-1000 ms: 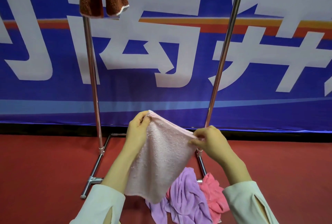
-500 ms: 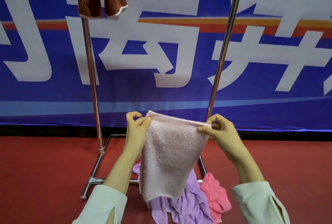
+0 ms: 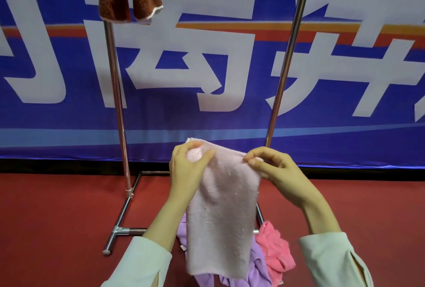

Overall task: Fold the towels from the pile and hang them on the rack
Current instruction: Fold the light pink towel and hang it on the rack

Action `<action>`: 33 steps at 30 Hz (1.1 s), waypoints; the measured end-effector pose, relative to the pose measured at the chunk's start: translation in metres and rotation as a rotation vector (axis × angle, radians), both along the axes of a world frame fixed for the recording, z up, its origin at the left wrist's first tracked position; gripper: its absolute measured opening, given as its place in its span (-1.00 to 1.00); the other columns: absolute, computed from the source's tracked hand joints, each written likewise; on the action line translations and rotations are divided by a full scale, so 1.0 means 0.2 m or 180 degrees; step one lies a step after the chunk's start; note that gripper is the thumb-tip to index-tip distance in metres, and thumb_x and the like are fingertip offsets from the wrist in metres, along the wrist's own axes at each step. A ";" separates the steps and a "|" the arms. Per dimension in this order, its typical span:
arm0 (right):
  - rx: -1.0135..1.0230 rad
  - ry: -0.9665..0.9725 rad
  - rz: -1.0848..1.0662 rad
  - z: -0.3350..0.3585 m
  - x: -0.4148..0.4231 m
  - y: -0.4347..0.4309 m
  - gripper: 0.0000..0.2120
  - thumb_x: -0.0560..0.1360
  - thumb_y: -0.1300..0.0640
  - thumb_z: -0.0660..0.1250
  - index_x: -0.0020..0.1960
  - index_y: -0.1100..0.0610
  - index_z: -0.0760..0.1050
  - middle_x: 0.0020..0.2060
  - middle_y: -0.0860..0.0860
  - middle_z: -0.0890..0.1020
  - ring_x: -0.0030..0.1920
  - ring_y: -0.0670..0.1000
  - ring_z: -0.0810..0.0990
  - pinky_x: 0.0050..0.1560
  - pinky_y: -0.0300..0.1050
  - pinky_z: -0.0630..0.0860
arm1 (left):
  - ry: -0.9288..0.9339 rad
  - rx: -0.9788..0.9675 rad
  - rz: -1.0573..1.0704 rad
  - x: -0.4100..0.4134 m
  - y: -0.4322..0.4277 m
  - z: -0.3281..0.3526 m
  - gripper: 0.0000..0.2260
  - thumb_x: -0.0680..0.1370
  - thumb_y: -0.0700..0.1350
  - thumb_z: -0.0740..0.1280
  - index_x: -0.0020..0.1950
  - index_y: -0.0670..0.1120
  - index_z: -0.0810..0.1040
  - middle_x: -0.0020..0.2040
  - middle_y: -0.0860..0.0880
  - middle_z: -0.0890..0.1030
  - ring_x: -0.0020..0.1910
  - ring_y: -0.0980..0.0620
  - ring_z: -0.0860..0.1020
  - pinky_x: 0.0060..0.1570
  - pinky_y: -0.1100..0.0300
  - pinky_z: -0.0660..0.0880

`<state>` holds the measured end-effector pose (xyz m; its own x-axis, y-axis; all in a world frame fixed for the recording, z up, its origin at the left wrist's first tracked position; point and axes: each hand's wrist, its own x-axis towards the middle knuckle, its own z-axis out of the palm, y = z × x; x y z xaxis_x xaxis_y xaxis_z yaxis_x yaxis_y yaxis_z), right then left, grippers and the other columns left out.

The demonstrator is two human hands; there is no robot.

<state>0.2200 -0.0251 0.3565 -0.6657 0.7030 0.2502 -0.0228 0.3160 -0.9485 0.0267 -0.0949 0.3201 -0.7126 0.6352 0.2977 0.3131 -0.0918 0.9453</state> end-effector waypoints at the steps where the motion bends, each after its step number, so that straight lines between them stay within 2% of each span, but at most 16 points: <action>1: 0.0045 -0.0055 0.0107 0.01 0.00 -0.01 -0.89 0.53 0.30 0.33 -0.10 0.17 0.61 -0.15 -0.03 0.66 -0.13 -0.09 0.56 -0.07 -0.29 0.47 | 0.0114 0.0000 0.0108 0.02 0.00 0.00 -0.68 0.38 -0.01 0.52 0.09 -0.02 0.60 0.10 0.09 0.48 0.07 0.16 0.45 0.13 0.29 0.33; 6: 0.0117 -0.0134 0.0444 0.03 -0.05 -0.06 -0.92 0.48 0.38 0.37 -0.07 0.25 0.57 -0.19 -0.03 0.63 -0.19 -0.09 0.54 -0.14 -0.31 0.46 | 0.0464 0.0060 0.0577 0.03 0.02 0.00 -0.61 0.34 0.02 0.55 0.09 -0.04 0.56 0.08 0.10 0.42 0.08 0.13 0.43 0.07 0.33 0.28; 10: 0.0093 -0.0351 0.0665 0.04 -0.06 -0.07 -0.74 0.44 0.51 0.32 0.04 0.24 0.54 -0.06 -0.03 0.64 -0.13 -0.16 0.56 -0.09 -0.34 0.47 | 0.0525 -0.0003 0.0636 0.02 0.01 -0.02 -0.61 0.34 0.04 0.54 0.09 -0.02 0.55 0.08 0.10 0.41 0.13 0.04 0.47 0.10 0.22 0.35; 12: 0.0135 -0.0440 0.0773 0.04 -0.06 -0.08 -0.67 0.44 0.54 0.27 0.11 0.25 0.52 0.02 0.04 0.64 -0.05 -0.10 0.58 -0.02 -0.29 0.49 | 0.0488 -0.0048 0.0632 0.01 0.01 -0.02 -0.61 0.34 0.05 0.53 0.09 -0.03 0.54 0.08 0.09 0.41 0.15 0.02 0.47 0.10 0.23 0.34; 15: 0.0296 -0.0471 0.0664 0.04 -0.08 -0.08 -0.72 0.48 0.48 0.28 0.10 0.22 0.55 0.05 0.10 0.66 0.01 0.10 0.63 0.09 -0.14 0.56 | 0.0432 -0.0129 0.0609 0.01 0.02 -0.02 -0.63 0.34 0.07 0.52 0.06 -0.01 0.54 0.08 0.09 0.41 0.17 0.01 0.47 0.10 0.23 0.34; 17: 0.0351 -0.0454 0.0529 0.02 -0.10 -0.07 -0.83 0.52 0.38 0.31 0.04 0.20 0.59 -0.01 0.10 0.68 0.03 0.10 0.66 0.15 -0.04 0.57 | 0.0366 -0.0191 0.0572 0.01 0.02 -0.02 -0.62 0.34 0.07 0.53 0.06 0.00 0.54 0.08 0.09 0.41 0.16 0.03 0.46 0.08 0.23 0.33; 19: 0.0517 -0.0456 0.0410 0.01 -0.12 -0.07 -0.87 0.54 0.31 0.32 -0.01 0.15 0.60 -0.05 0.09 0.67 0.00 0.04 0.66 0.12 -0.10 0.56 | 0.0225 -0.0221 0.0506 0.01 0.01 -0.01 -0.61 0.33 0.08 0.54 0.07 0.00 0.53 0.10 0.08 0.41 0.10 0.09 0.43 0.05 0.27 0.29; 21: 0.0968 -0.0546 0.0205 0.00 -0.13 -0.07 -0.87 0.53 0.25 0.35 -0.04 0.04 0.60 0.00 0.00 0.58 0.01 -0.06 0.57 0.10 -0.27 0.46 | 0.0071 -0.0227 0.0428 0.00 0.01 0.00 -0.60 0.33 0.09 0.54 0.07 0.00 0.53 0.10 0.09 0.42 0.05 0.16 0.38 0.03 0.31 0.25; 24: 0.1378 -0.0559 0.0055 0.00 -0.14 -0.07 -0.87 0.51 0.20 0.39 -0.06 -0.04 0.56 0.19 -0.25 0.44 0.34 -0.22 0.32 0.26 -0.45 0.23 | 0.0037 -0.0228 0.0203 -0.01 0.00 0.01 -0.65 0.34 0.08 0.53 0.03 -0.01 0.57 0.07 0.07 0.47 0.03 0.14 0.41 0.01 0.30 0.28; 26: 0.1419 -0.0408 0.0125 -0.01 -0.15 -0.06 -0.90 0.48 0.16 0.40 -0.06 -0.01 0.53 0.27 -0.26 0.45 0.47 -0.24 0.14 0.34 -0.46 0.15 | 0.0027 -0.0292 -0.0107 -0.01 0.01 0.00 -0.72 0.35 0.07 0.53 -0.03 0.01 0.61 0.03 0.04 0.53 0.03 0.11 0.48 -0.07 0.30 0.33; 28: 0.1329 -0.0286 0.0240 -0.02 -0.16 -0.06 -0.90 0.46 0.12 0.39 -0.07 -0.05 0.52 0.22 -0.20 0.54 0.48 -0.22 0.18 0.38 -0.36 0.19 | 0.0056 -0.0406 -0.0471 -0.02 0.01 -0.01 -0.79 0.34 0.06 0.53 -0.09 0.06 0.63 0.00 0.05 0.56 0.03 0.14 0.51 -0.09 0.37 0.36; 30: 0.1144 -0.0198 0.0323 -0.01 -0.17 -0.07 -0.93 0.46 0.09 0.39 -0.10 -0.06 0.52 0.09 -0.10 0.61 0.39 -0.16 0.37 0.33 -0.12 0.36 | 0.0070 -0.0479 -0.0756 -0.01 0.01 -0.01 -0.87 0.37 0.01 0.52 -0.13 0.11 0.64 -0.02 0.09 0.59 0.00 0.19 0.54 -0.09 0.39 0.39; 31: 0.1074 -0.0161 0.0343 -0.01 -0.17 -0.08 -0.95 0.46 0.06 0.39 -0.10 -0.05 0.53 0.02 -0.07 0.62 0.28 -0.11 0.48 0.23 0.01 0.46 | -0.0009 -0.0456 -0.0914 -0.01 0.00 0.00 -0.90 0.40 -0.04 0.50 -0.16 0.14 0.63 -0.05 0.13 0.62 -0.03 0.23 0.55 -0.11 0.42 0.40; 33: 0.1143 -0.0062 0.0351 0.00 -0.17 -0.09 -0.96 0.47 0.05 0.37 -0.11 -0.07 0.51 -0.12 -0.10 0.60 0.03 -0.01 0.56 0.06 0.11 0.48 | -0.0208 -0.0352 -0.1260 0.00 -0.01 0.01 -0.76 0.46 -0.17 0.44 -0.24 0.20 0.62 -0.17 0.26 0.65 -0.12 0.34 0.57 -0.16 0.49 0.43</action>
<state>0.1860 -0.0426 0.3572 -0.7396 0.4967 0.4542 -0.0581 0.6252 -0.7783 0.0273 -0.0978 0.3228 -0.4222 0.8895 0.1746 0.2129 -0.0899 0.9729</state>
